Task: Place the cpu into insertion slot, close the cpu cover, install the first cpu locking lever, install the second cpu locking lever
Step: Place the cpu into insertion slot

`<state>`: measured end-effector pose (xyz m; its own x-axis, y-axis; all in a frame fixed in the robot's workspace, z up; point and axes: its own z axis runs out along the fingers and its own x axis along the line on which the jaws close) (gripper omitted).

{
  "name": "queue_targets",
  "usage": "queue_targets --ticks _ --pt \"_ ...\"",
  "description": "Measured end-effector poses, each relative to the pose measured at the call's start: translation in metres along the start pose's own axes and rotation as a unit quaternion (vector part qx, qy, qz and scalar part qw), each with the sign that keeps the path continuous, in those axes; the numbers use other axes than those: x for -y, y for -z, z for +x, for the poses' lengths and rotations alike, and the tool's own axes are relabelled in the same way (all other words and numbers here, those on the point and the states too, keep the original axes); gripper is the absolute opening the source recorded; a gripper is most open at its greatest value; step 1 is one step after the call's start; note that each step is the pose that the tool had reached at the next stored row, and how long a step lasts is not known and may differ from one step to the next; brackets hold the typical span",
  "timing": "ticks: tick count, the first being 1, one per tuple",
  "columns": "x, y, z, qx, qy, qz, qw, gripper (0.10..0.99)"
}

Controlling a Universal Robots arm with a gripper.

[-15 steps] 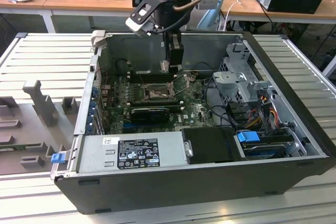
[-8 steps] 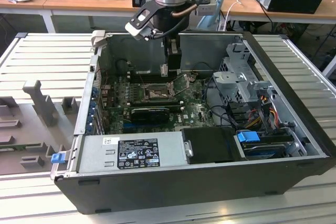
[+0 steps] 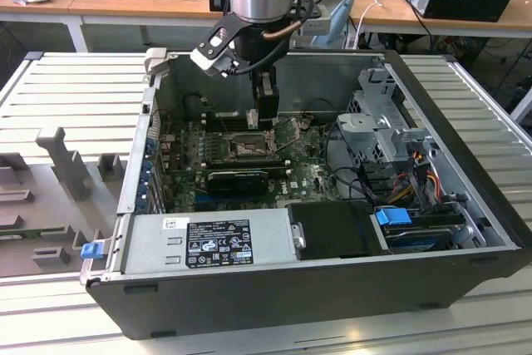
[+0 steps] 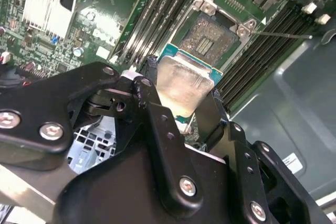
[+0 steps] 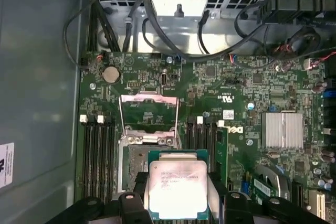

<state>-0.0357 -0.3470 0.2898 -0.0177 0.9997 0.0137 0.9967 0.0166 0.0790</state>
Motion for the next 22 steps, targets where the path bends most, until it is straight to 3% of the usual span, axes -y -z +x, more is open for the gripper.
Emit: queue_targets --ticks 3,10,13,22 --pt "0.0004 -0.0037 0.0022 -0.0003 0.0 0.0073 1.0 0.529" --pt "0.0018 -0.0204 0.0036 -0.0003 0.0 0.0091 1.0 0.529" --pt "0.0046 -0.0233 0.0038 -0.0002 0.0 0.0091 1.0 0.529" --pt "0.0103 -0.0422 0.011 -0.0002 0.0 0.0099 1.0 0.529"
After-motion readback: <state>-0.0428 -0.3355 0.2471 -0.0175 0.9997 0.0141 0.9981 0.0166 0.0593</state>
